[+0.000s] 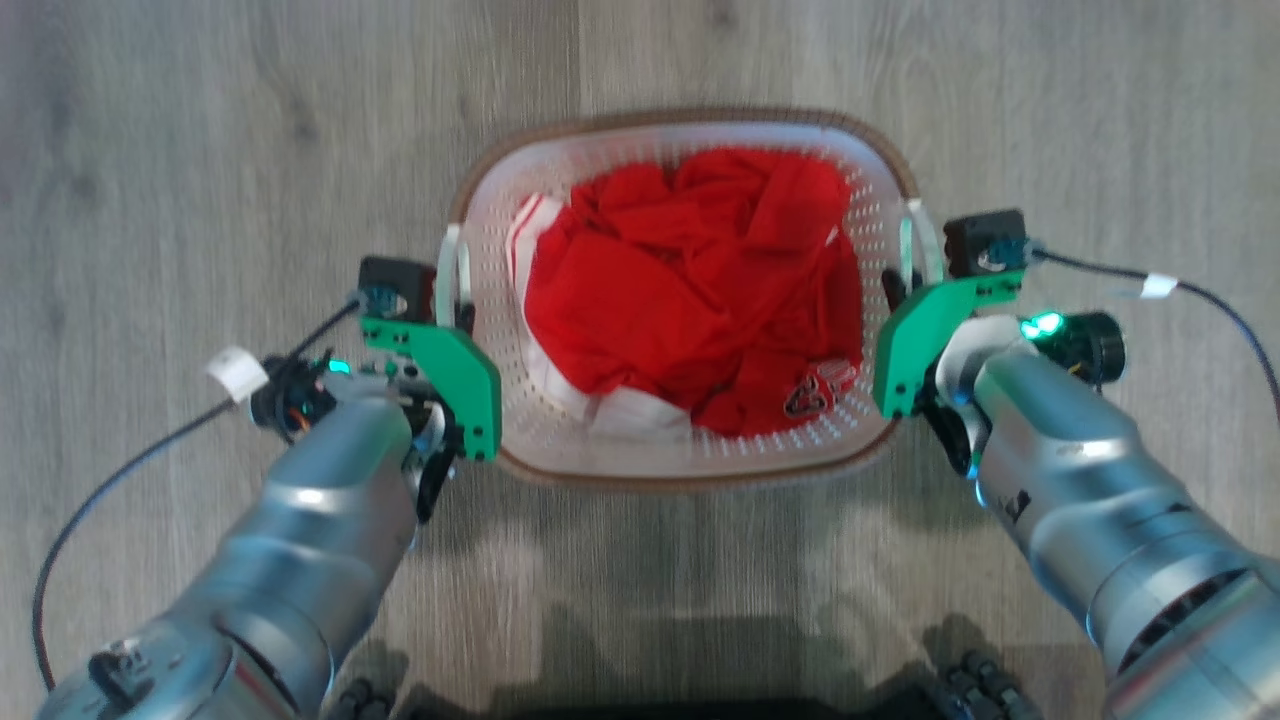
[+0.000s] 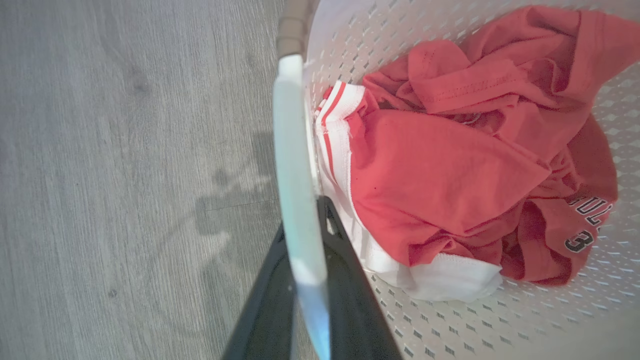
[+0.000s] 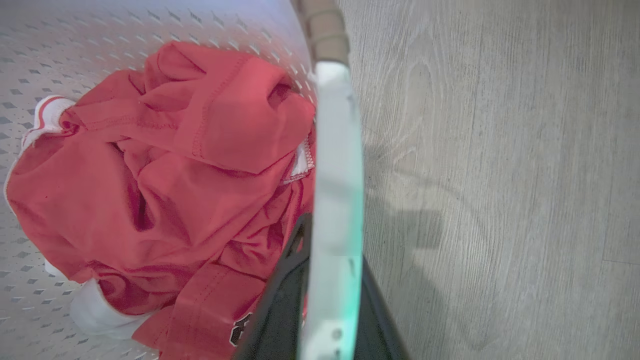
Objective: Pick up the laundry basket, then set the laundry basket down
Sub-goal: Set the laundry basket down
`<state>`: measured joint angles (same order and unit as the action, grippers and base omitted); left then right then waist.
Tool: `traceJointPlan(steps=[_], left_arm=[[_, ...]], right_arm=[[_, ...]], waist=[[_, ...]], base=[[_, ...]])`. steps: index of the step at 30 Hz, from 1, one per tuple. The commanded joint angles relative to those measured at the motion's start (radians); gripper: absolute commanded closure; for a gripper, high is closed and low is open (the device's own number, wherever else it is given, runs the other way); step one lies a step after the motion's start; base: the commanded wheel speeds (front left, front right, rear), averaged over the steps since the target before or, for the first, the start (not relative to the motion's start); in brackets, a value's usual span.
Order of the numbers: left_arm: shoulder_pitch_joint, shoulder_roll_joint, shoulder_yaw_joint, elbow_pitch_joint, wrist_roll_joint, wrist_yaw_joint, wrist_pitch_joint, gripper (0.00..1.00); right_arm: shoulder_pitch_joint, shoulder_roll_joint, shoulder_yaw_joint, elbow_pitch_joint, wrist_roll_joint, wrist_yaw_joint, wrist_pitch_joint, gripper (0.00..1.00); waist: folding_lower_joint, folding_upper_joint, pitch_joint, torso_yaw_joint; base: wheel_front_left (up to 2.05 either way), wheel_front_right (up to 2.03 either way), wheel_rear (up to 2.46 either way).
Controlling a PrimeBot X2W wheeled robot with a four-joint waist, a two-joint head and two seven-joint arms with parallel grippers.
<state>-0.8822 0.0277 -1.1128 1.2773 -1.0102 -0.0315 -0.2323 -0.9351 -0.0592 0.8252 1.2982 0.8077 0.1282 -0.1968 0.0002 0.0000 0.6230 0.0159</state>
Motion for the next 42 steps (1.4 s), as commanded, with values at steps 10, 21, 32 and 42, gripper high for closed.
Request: traceJointPlan(steps=[10, 21, 32, 42], left_arm=[[-0.11, 0.023, 0.021, 0.0, 0.033, 0.009, -0.027, 1.0], [-0.136, 0.023, 0.019, -0.034, 0.042, 0.018, -0.029, 1.0], [-0.143, 0.023, 0.015, -0.054, 0.044, 0.022, -0.029, 1.0], [-0.139, 0.023, 0.007, -0.046, 0.028, 0.035, -0.029, 0.9]], right_arm=[[-0.028, 0.003, -0.131, -0.008, -0.156, 0.003, -0.011, 1.0], [-0.035, 0.006, -0.291, -0.008, -0.316, 0.003, -0.009, 1.0], [-0.035, 0.009, -0.394, -0.008, -0.419, 0.003, -0.006, 1.0], [-0.035, 0.009, -0.397, -0.008, -0.427, 0.003, -0.014, 0.88]], waist=[[-0.0002, 0.0, 0.17, 0.024], [-0.0002, 0.0, 0.226, 0.037], [-0.0002, 0.0, 0.248, 0.047], [-0.0002, 0.0, 0.246, 0.045]], base=[[0.0, 0.0, 0.0], [0.0, 0.0, 0.0], [0.0, 0.0, 0.0], [0.0, 0.0, 0.0]])
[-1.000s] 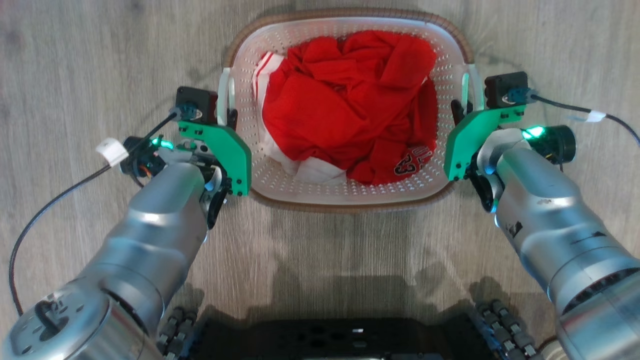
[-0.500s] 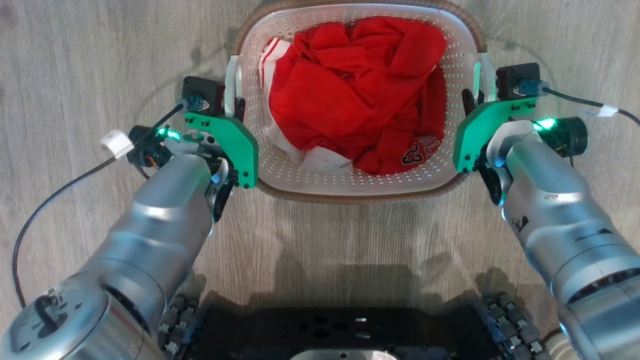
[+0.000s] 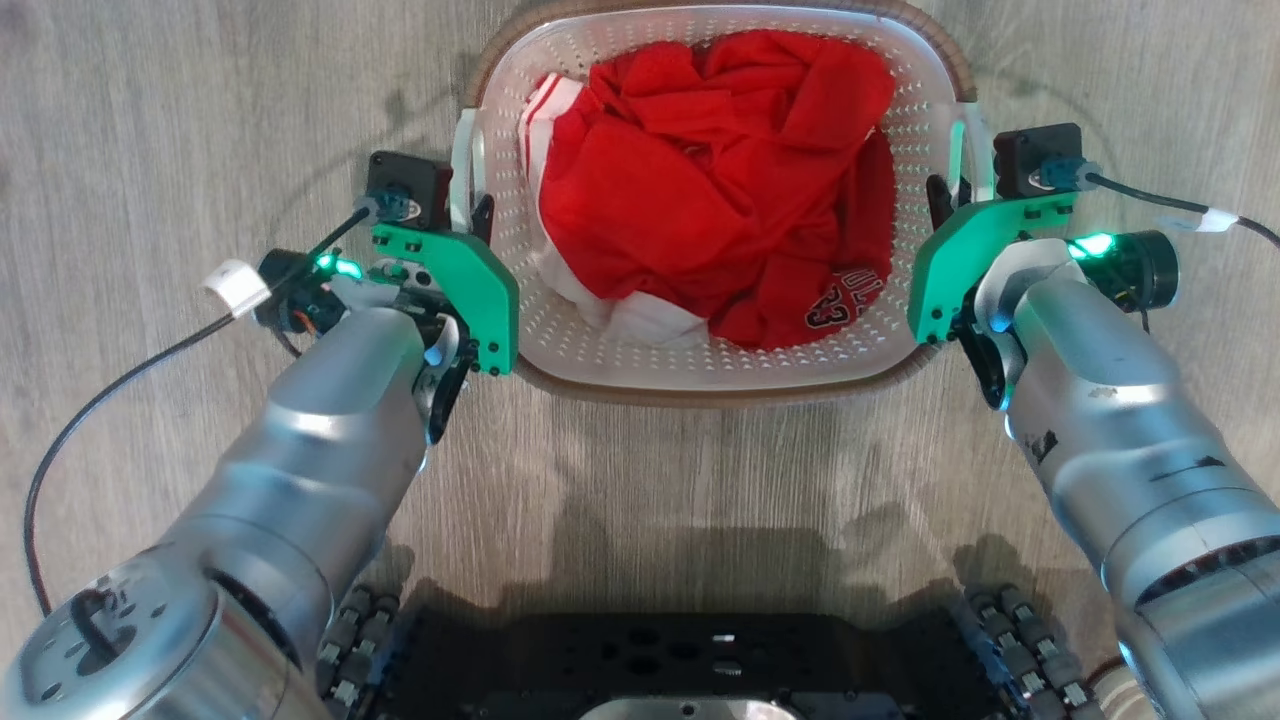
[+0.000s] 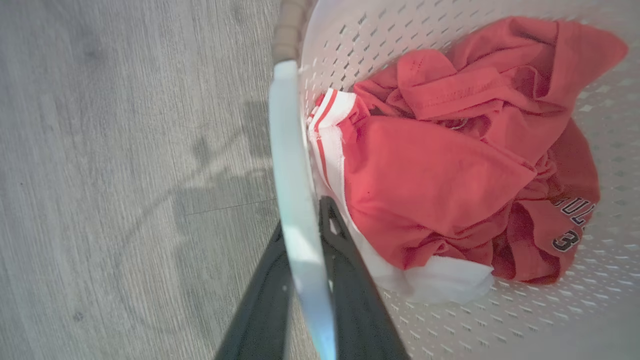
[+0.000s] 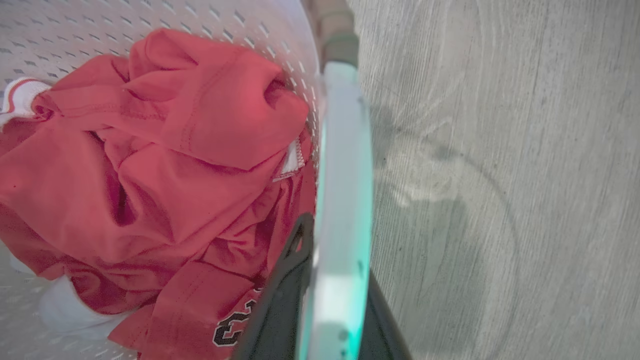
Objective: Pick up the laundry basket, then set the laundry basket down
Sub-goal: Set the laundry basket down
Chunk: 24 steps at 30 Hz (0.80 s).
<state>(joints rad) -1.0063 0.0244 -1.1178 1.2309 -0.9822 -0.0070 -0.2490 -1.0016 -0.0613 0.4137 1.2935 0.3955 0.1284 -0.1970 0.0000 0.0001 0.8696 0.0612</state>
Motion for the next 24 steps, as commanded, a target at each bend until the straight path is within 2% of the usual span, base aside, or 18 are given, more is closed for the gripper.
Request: traceJointPlan(steps=[1, 2, 4, 5, 6, 7, 9, 11, 20, 24], left_arm=[[-0.015, 0.026, 0.011, 0.002, -0.003, 0.012, -0.013, 0.75], [-0.014, 0.026, 0.011, 0.003, -0.006, 0.014, -0.013, 0.64], [-0.012, 0.026, 0.01, 0.005, -0.014, 0.018, -0.013, 0.54], [-0.011, 0.026, 0.009, 0.005, -0.017, 0.019, -0.013, 0.43], [-0.01, 0.026, 0.008, 0.006, -0.02, 0.021, -0.013, 0.33], [-0.009, 0.026, 0.007, 0.006, -0.023, 0.022, -0.013, 0.27], [-0.008, 0.026, 0.006, 0.006, -0.027, 0.026, -0.013, 0.08], [-0.007, 0.026, 0.005, 0.007, -0.031, 0.028, -0.013, 0.0], [0.002, 0.026, 0.03, 0.009, -0.029, 0.039, -0.013, 0.0], [0.015, 0.04, 0.078, -0.019, -0.003, 0.048, -0.013, 0.0]], right_arm=[[0.032, 0.011, 0.015, -0.003, -0.014, 0.002, -0.014, 0.81], [0.032, 0.011, 0.016, -0.003, -0.013, 0.002, -0.014, 0.74], [0.033, 0.011, 0.017, -0.003, -0.013, 0.002, -0.015, 0.6], [0.034, 0.011, 0.018, -0.003, -0.013, 0.002, -0.015, 0.51], [0.035, 0.011, 0.018, -0.003, -0.012, 0.002, -0.015, 0.23], [0.035, 0.011, 0.017, -0.003, -0.012, 0.002, -0.017, 0.0], [0.035, 0.011, 0.018, -0.003, -0.01, 0.002, -0.02, 0.0], [0.034, 0.011, 0.02, -0.003, -0.009, 0.002, -0.024, 0.0], [0.035, 0.011, 0.016, -0.003, -0.015, 0.002, -0.045, 0.0], [0.041, 0.011, 0.014, -0.022, -0.01, 0.002, -0.059, 0.0]], waist=[[0.0, -0.0001, -0.001, 0.0], [0.0, -0.0001, -0.002, -0.001], [0.0, -0.0001, -0.005, -0.002], [0.0, -0.0001, -0.007, -0.003], [0.0, -0.0001, -0.009, -0.003], [0.0, -0.0001, -0.011, -0.003], [0.0, -0.0001, -0.016, -0.005], [0.0, -0.0001, -0.023, -0.006], [0.0, -0.0001, -0.074, -0.015], [0.0, -0.0001, -0.12, -0.02]], base=[[0.0, 0.0, 0.0], [0.0, 0.0, 0.0], [0.0, 0.0, 0.0], [0.0, 0.0, 0.0], [0.0, 0.0, 0.0], [0.0, 0.0, 0.0], [0.0, 0.0, 0.0], [0.0, 0.0, 0.0], [0.0, 0.0, 0.0], [0.0, 0.0, 0.0]])
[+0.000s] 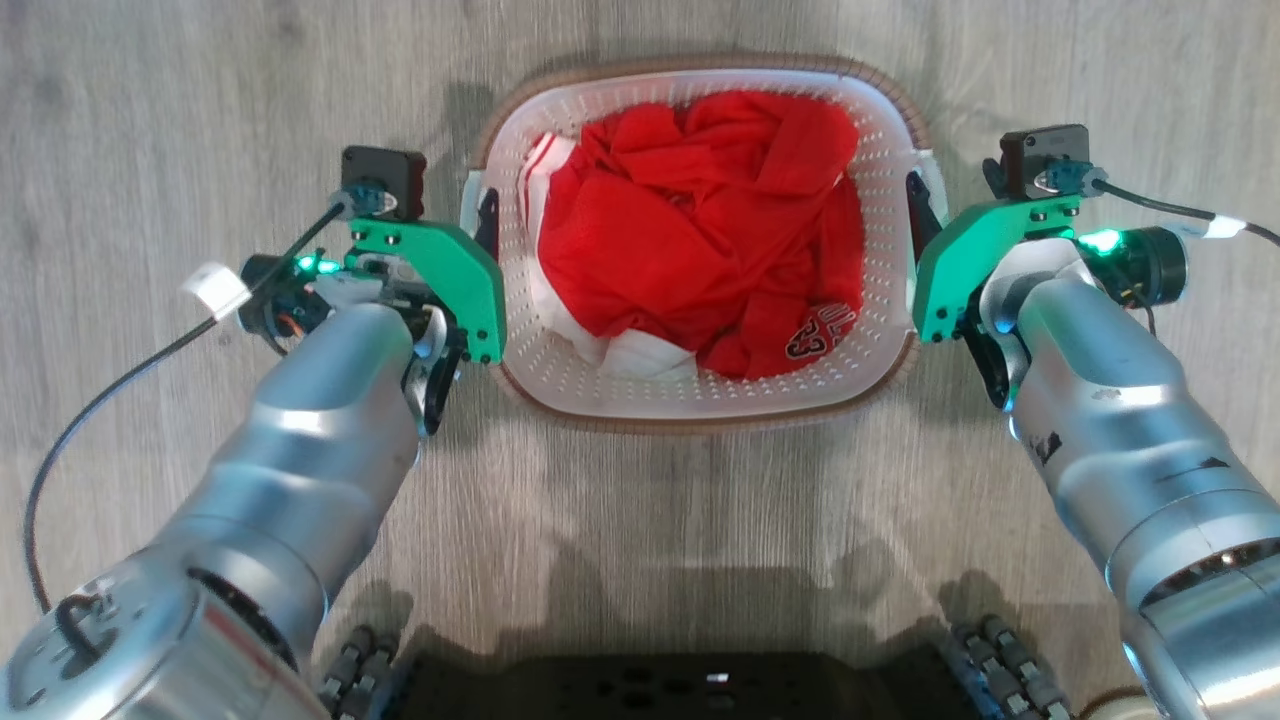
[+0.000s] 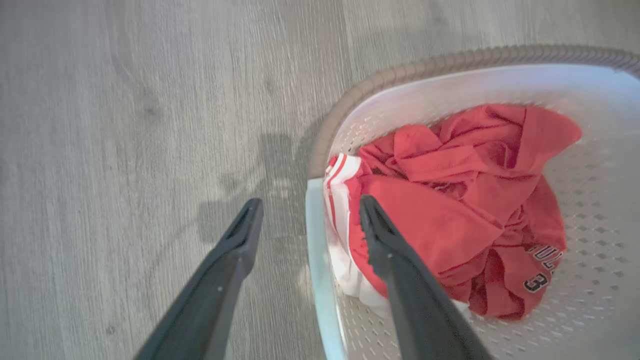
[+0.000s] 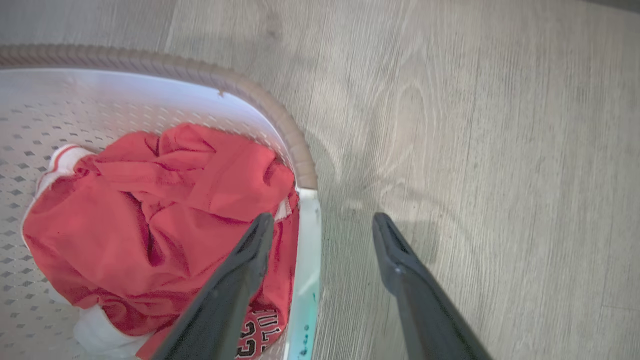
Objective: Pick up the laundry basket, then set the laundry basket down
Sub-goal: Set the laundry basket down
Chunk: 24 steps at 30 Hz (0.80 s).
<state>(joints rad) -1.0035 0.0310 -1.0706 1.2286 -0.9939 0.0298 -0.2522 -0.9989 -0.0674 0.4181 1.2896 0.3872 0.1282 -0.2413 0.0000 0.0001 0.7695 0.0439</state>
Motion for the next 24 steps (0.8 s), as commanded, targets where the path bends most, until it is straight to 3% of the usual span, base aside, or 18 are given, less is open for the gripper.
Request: traceJointPlan(steps=[1, 6, 13, 24], left_arm=[[0.015, 0.041, 0.049, -0.032, 0.016, 0.017, -0.009, 0.0], [0.059, 0.082, 0.145, -0.124, 0.085, 0.039, -0.009, 0.0], [0.187, 0.132, 0.329, -0.327, 0.268, 0.071, -0.01, 0.0], [0.433, 0.12, 0.588, -0.563, 0.513, 0.068, -0.01, 0.0]], right_arm=[[0.04, 0.017, 0.012, -0.025, -0.003, 0.003, -0.016, 0.0], [0.056, 0.017, 0.002, -0.092, -0.008, 0.003, -0.02, 0.0], [0.139, 0.017, -0.069, -0.24, -0.076, 0.003, -0.02, 0.0], [0.331, 0.017, -0.122, -0.491, -0.126, 0.003, -0.02, 0.0]], waist=[[0.0, -0.0001, -0.03, -0.005], [0.0, -0.0001, -0.088, -0.015], [0.0, -0.0001, -0.185, -0.023], [0.0, -0.0001, -0.35, -0.029]], base=[[0.0, 0.0, 0.0], [0.0, 0.0, 0.0], [0.0, 0.0, 0.0], [0.0, 0.0, 0.0]])
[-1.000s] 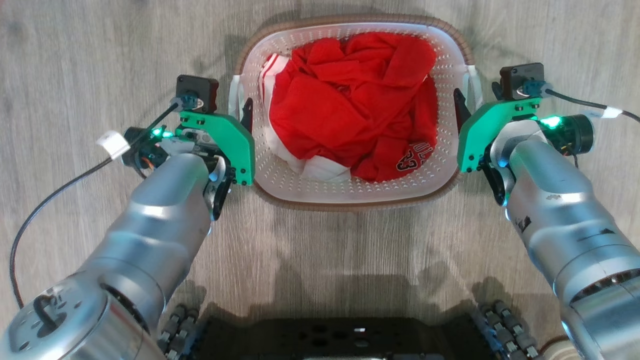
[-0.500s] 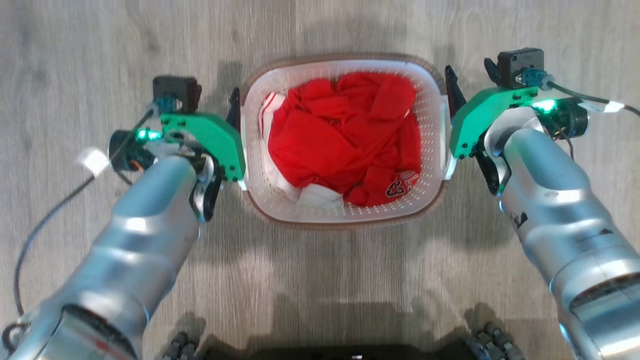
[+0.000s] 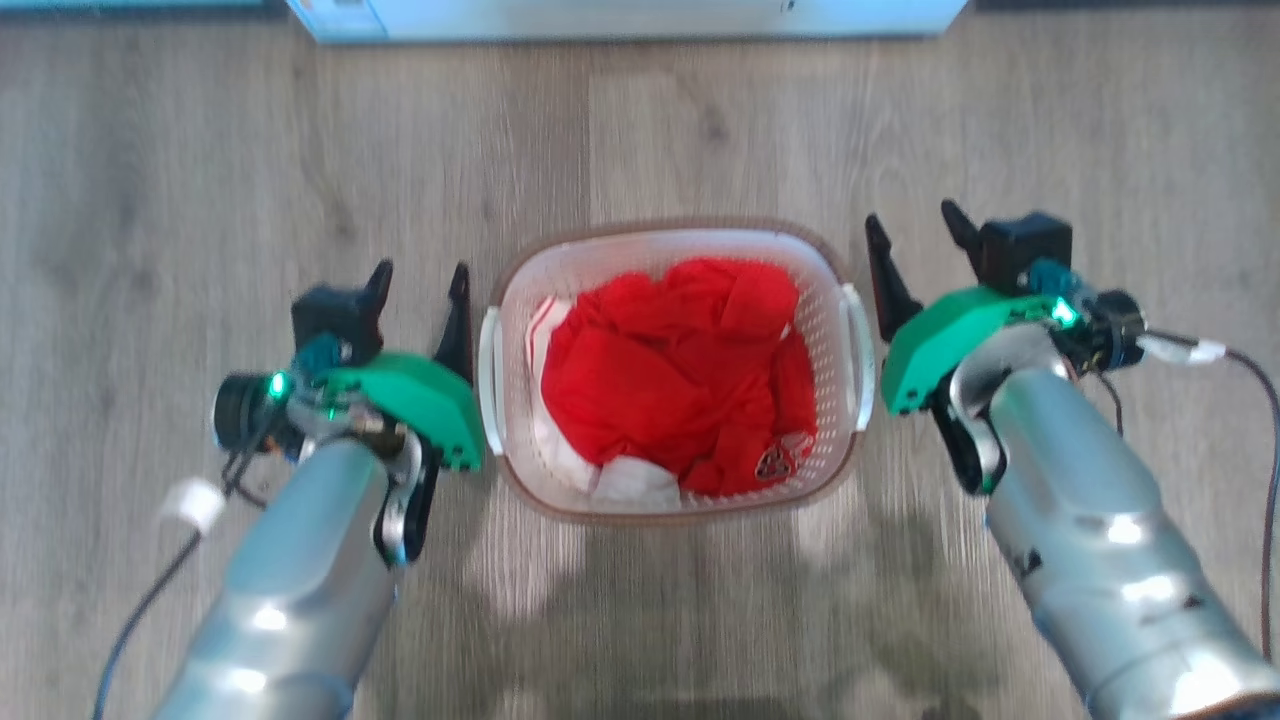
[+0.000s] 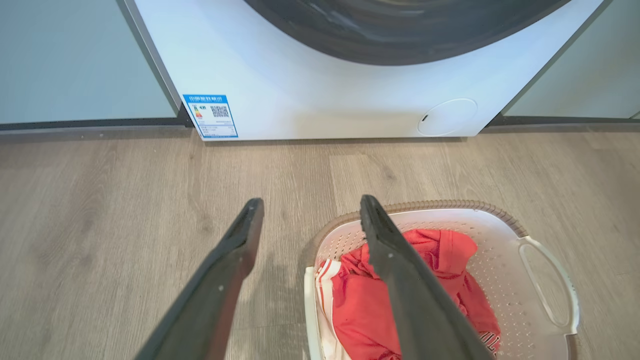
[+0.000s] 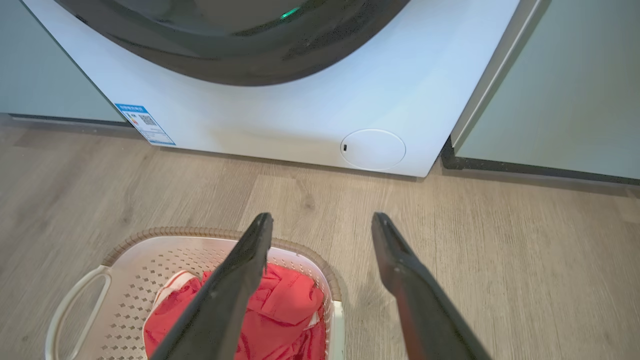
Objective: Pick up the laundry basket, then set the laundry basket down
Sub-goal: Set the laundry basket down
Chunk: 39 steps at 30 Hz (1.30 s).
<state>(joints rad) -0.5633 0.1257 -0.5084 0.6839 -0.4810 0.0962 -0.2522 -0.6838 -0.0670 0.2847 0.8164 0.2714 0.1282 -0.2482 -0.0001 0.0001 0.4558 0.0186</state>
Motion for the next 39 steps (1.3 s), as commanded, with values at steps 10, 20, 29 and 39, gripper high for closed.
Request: traceJointPlan(steps=[10, 20, 29, 39], left_arm=[[0.24, -0.009, 0.21, -0.226, 0.178, -0.008, -0.01, 0.0], [0.43, -0.05, 0.324, -0.394, 0.257, -0.023, -0.01, 0.0], [0.572, -0.068, 0.37, -0.497, 0.295, -0.01, -0.01, 0.0], [0.67, -0.073, 0.39, -0.566, 0.293, -0.013, -0.01, 0.0]], right_arm=[[0.201, 0.017, -0.037, -0.221, -0.016, 0.003, -0.013, 0.0], [0.364, 0.017, -0.095, -0.366, -0.019, 0.003, -0.014, 0.0], [0.48, 0.017, -0.124, -0.466, -0.035, 0.003, -0.014, 0.0], [0.605, 0.017, -0.151, -0.554, -0.036, 0.003, -0.014, 0.0]], waist=[[0.0001, -0.0001, -0.188, -0.017], [0.0001, -0.0001, -0.315, -0.015], [0.0001, -0.0001, -0.391, -0.007], [0.0001, -0.0001, -0.435, -0.011]], base=[[0.0, 0.0, 0.0], [0.0, 0.0, 0.0], [0.0, 0.0, 0.0], [0.0, 0.0, 0.0]])
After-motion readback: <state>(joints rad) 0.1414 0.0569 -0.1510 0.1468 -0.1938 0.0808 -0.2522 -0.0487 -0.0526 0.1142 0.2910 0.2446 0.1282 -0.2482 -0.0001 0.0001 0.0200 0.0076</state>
